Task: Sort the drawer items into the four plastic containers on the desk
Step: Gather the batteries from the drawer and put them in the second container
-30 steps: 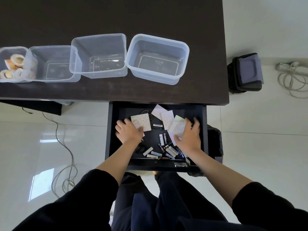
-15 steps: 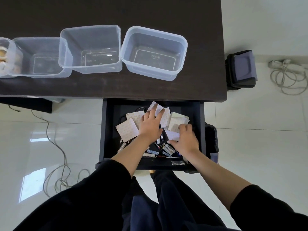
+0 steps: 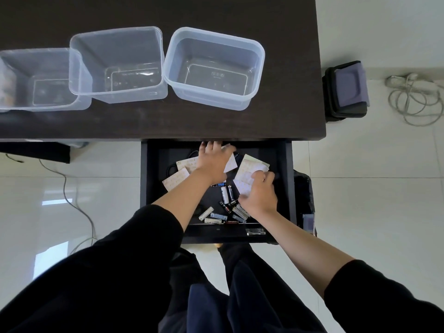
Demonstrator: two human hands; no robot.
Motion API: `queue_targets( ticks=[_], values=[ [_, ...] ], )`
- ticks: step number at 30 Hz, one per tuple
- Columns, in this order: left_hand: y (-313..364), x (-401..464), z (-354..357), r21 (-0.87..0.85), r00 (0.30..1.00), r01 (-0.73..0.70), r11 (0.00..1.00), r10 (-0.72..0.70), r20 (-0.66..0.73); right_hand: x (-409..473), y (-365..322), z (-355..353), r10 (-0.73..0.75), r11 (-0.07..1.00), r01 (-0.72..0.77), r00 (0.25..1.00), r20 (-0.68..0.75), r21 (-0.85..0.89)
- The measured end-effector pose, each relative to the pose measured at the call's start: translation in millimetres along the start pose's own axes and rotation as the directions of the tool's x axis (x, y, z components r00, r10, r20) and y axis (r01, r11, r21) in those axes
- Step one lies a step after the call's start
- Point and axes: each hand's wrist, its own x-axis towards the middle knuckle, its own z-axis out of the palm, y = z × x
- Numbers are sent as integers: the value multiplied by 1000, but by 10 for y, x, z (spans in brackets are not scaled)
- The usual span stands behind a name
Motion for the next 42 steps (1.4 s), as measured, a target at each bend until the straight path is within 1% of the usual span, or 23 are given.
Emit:
queue_targets(
  ticks=[2,4,6,10,14,17,20,22,24,25,27,28,29,30,32,33,34,35,37,40,42],
  values=[
    [-60,-31,-7,2,999,43,999,-43,-22,4,-34,11,38,999,-37,999,-18,6],
    [-116,-57,-27,3,996,86,996,-86,-29,13,-55,22,48,999,-48,998,-31,-4],
    [-166,-84,-45,21,992,122,992,-121,-38,24,-68,29,50,998,-49,998,-44,26],
    [-232,-116,-24,49,985,174,984,-172,-30,31,-28,13,21,993,-9,995,-96,122],
    [-178,-136,32,39,980,196,980,-195,-44,53,77,-48,1,985,25,989,-149,169],
    [-91,-135,63,-2,991,108,994,-107,-74,60,109,-65,-30,983,60,984,-173,175],
    [-14,-127,97,-106,997,-62,992,56,-60,47,120,-74,-62,984,94,977,-206,151],
    [24,-158,134,-76,990,-140,987,139,-16,38,122,-84,-104,990,123,969,-225,71],
    [50,-224,178,-12,987,-158,987,158,-10,29,124,-92,-195,981,193,951,-240,-30],
    [66,-269,205,25,985,-170,985,170,-16,27,136,-101,-236,972,232,944,-231,-45],
    [109,-388,274,70,979,-200,977,202,-20,10,173,-139,-277,960,278,946,-167,-17],
    [129,-452,317,50,979,-200,978,201,-18,-2,199,-155,-284,959,284,951,-120,-19],
    [143,-517,358,-8,983,-181,984,180,-17,-11,226,-168,-287,958,284,956,-61,-48],
    [152,-578,397,-102,990,-142,985,141,-19,-19,248,-178,-282,955,282,959,7,-91],
    [146,-683,459,-308,999,-44,950,34,-38,-39,256,-195,-237,947,261,961,139,-188],
    [130,-727,479,-377,999,7,926,-24,-40,-51,246,-196,-205,942,245,961,187,-229],
    [108,-768,495,-407,997,58,912,-76,-30,-65,231,-194,-170,938,227,960,223,-263],
    [85,-804,509,-402,993,105,910,-118,-6,-76,216,-188,-132,936,204,959,249,-287],
    [49,-866,539,-330,985,173,928,-160,64,-106,189,-175,-50,941,142,956,289,-307],
    [50,-908,560,-210,981,176,962,-152,123,-126,166,-136,49,959,58,930,365,-277],
    [73,-893,547,-173,978,161,972,-134,158,-135,151,-91,57,973,45,903,425,-226]
  ],
)
